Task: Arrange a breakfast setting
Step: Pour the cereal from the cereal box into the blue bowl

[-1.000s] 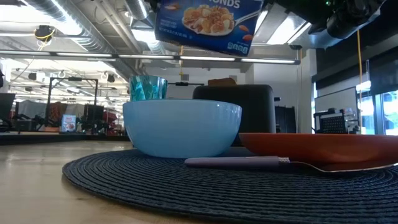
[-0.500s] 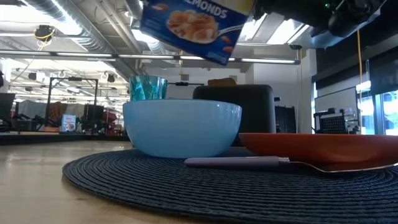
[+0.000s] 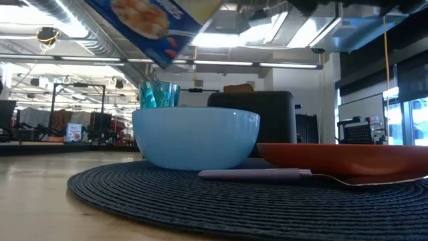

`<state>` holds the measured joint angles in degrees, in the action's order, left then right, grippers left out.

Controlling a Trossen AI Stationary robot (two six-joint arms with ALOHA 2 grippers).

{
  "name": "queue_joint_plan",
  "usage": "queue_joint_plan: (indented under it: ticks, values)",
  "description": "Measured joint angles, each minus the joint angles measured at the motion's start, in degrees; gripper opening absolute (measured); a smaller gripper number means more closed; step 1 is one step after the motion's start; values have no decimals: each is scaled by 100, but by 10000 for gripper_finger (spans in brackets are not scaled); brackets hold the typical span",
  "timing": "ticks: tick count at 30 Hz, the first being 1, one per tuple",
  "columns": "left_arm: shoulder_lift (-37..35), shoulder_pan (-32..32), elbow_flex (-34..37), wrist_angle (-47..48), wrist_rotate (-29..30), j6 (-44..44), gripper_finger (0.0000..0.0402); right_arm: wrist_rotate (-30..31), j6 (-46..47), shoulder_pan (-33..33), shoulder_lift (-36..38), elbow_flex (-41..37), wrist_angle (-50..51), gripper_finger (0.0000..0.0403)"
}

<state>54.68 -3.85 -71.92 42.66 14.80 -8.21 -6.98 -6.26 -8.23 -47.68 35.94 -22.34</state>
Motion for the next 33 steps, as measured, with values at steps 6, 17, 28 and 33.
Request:
queue_joint_plan:
  ticks: [6, 17, 28, 33]
  values:
    - [257, -407, -976, 1981, 79, 1439, 120, 990, 35, 0, 755, -2, 1040, 363]
    - [569, -899, -968, 3903, -394, 3324, 120, 1288, 44, -4, 1058, -7, 1594, 363]
    - [1116, -908, -968, 4305, -421, 2571, 120, 1506, -20, -4, 1062, -7, 1601, 363]
    - [1350, -908, -968, 4686, -390, 2122, 120, 1508, -22, -4, 1044, -7, 1611, 363]
